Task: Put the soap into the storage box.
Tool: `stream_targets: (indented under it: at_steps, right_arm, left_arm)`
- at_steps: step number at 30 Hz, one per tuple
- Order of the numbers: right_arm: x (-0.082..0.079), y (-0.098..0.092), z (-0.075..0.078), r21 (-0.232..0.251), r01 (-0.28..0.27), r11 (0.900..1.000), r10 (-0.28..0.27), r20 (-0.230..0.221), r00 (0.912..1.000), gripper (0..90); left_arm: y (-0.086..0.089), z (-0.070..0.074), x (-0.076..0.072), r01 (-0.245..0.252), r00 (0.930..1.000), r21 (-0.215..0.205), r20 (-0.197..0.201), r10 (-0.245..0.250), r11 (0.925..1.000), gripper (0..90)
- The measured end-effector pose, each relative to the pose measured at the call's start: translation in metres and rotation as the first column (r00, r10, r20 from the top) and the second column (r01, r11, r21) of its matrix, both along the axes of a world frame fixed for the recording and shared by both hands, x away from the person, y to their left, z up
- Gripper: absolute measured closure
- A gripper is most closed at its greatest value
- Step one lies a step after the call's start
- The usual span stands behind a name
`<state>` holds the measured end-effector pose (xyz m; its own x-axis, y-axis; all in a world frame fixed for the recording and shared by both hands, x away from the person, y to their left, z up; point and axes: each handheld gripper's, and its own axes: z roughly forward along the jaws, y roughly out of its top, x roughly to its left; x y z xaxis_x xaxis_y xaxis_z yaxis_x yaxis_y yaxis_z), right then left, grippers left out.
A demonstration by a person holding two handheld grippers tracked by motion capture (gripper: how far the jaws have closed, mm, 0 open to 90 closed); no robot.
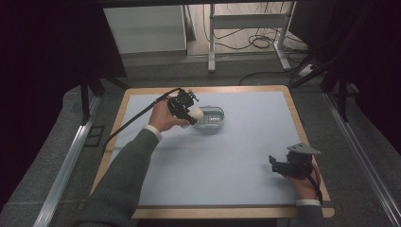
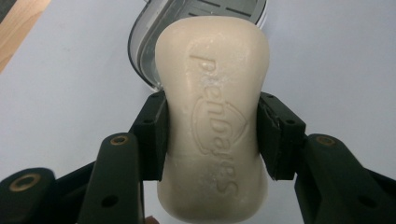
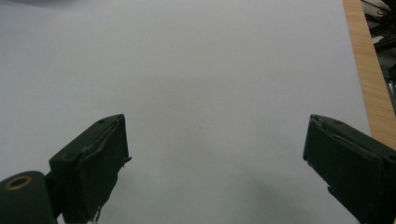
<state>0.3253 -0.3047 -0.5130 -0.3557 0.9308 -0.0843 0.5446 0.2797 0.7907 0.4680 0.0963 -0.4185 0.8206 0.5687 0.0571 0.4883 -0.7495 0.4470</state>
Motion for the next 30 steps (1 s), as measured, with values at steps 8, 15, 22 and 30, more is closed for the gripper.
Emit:
stream_targets:
  at_steps: [8, 15, 22, 30]
  right_arm:
    - [0.001, -0.001, -0.001, -0.007, 0.005, 1.000, -0.005, -0.001, 1.0000, 6.4]
    - [0.000, 0.000, -0.001, -0.008, 0.002, 1.000, -0.002, 0.000, 1.0000, 6.3]
    - [0.000, -0.001, -0.001, -0.008, 0.002, 1.000, -0.002, -0.001, 1.0000, 6.3]
    - [0.001, 0.000, -0.003, -0.011, 0.002, 1.000, -0.002, -0.007, 1.0000, 6.3]
  left_arm:
    - [-0.007, -0.006, 0.012, 0.003, 1.0000, 0.002, -0.003, -0.003, 1.0000, 49.9]
    - [-0.027, -0.006, 0.015, 0.041, 0.9990, 0.023, 0.019, -0.042, 0.9989, 49.9]
    - [-0.035, -0.007, 0.023, 0.046, 0.9989, -0.001, 0.005, -0.046, 0.9989, 49.9]
    - [-0.037, -0.011, 0.031, 0.051, 0.9987, 0.000, -0.006, -0.051, 0.9987, 49.9]
